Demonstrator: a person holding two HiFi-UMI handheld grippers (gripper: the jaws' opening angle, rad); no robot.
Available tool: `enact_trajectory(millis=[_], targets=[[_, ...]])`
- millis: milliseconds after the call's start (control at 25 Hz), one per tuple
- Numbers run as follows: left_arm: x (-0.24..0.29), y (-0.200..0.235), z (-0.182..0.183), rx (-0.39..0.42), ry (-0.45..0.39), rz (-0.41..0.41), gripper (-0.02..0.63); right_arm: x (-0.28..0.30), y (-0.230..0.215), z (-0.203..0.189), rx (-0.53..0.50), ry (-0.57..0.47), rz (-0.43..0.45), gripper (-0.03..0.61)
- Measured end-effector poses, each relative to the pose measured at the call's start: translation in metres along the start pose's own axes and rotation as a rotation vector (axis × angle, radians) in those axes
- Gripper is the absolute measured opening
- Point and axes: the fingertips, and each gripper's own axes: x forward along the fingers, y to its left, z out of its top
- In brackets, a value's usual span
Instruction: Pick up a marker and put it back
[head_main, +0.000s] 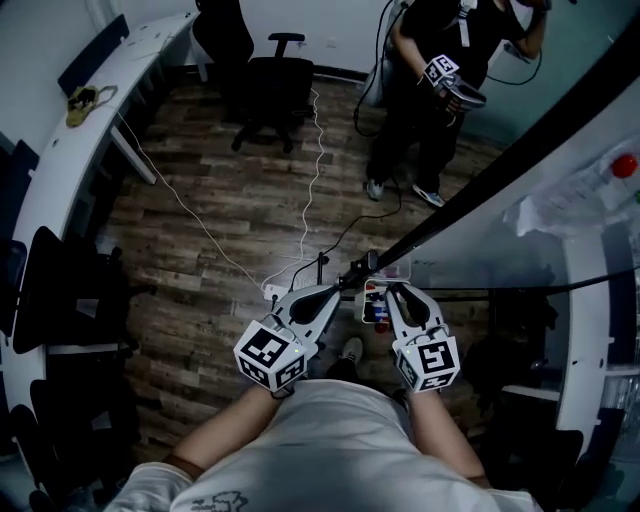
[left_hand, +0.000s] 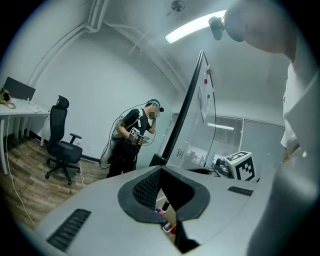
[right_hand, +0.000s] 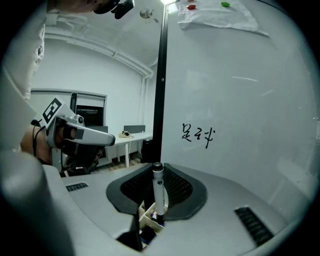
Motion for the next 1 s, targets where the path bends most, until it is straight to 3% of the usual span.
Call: enact_trajectory(millis=[600,1000], targets=[[-0.014,-0.023,0.033,0.111,-0.005,-0.091,0.005,-0.033,0.012,0.042,0.035,-0.133,-0.083,0.075],[-0.019,-0.052,0.039,0.200,0.012,-0.180,0.005,-0.055,0.021,0.058,0.162,-0.217,-0.103,0.075]])
